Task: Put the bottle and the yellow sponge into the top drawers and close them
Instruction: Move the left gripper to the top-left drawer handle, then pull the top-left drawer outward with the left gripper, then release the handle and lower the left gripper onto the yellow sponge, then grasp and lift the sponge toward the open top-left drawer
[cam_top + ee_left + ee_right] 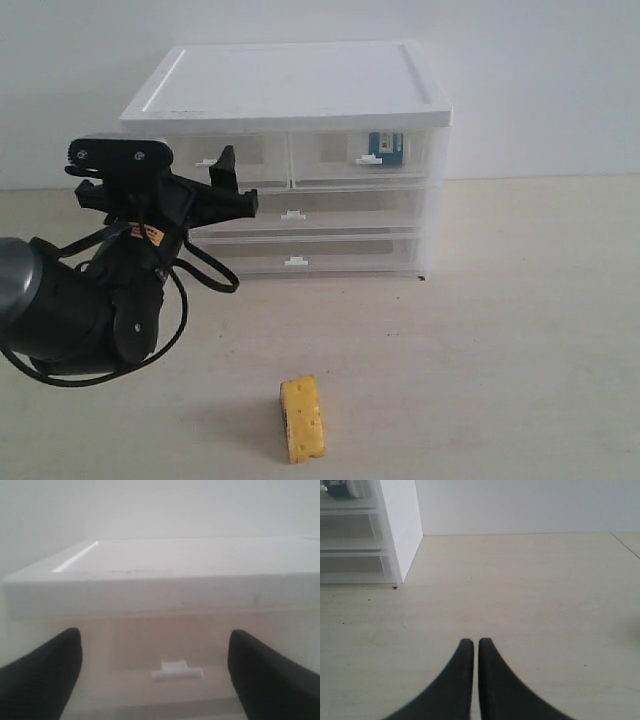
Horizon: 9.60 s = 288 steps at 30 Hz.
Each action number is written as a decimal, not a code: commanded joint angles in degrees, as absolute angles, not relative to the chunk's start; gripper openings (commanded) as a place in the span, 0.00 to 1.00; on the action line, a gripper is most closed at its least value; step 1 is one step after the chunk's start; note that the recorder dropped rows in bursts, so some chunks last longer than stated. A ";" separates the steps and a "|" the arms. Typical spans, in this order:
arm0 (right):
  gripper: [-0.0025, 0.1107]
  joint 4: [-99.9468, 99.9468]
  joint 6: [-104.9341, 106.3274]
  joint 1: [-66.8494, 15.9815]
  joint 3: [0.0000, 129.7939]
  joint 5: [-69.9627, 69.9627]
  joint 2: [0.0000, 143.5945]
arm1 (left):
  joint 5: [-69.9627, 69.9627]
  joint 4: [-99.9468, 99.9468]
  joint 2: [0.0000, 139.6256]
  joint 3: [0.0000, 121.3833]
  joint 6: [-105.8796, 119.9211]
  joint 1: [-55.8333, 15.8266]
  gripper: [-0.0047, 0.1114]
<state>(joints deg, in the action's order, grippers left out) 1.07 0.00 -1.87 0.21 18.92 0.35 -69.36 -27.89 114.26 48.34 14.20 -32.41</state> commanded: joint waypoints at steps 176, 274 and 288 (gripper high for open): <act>0.03 1.18 0.33 -1.71 0.00 18.43 0.00 | 25.29 24.64 96.83 53.44 -45.81 -60.51 0.72; 0.03 1.18 0.00 -1.71 0.00 18.40 0.00 | 51.18 -13.29 81.92 75.75 34.28 -43.89 0.08; 0.03 1.18 0.00 -1.71 0.00 18.40 0.00 | 54.48 -17.11 81.66 80.25 56.73 -30.61 0.08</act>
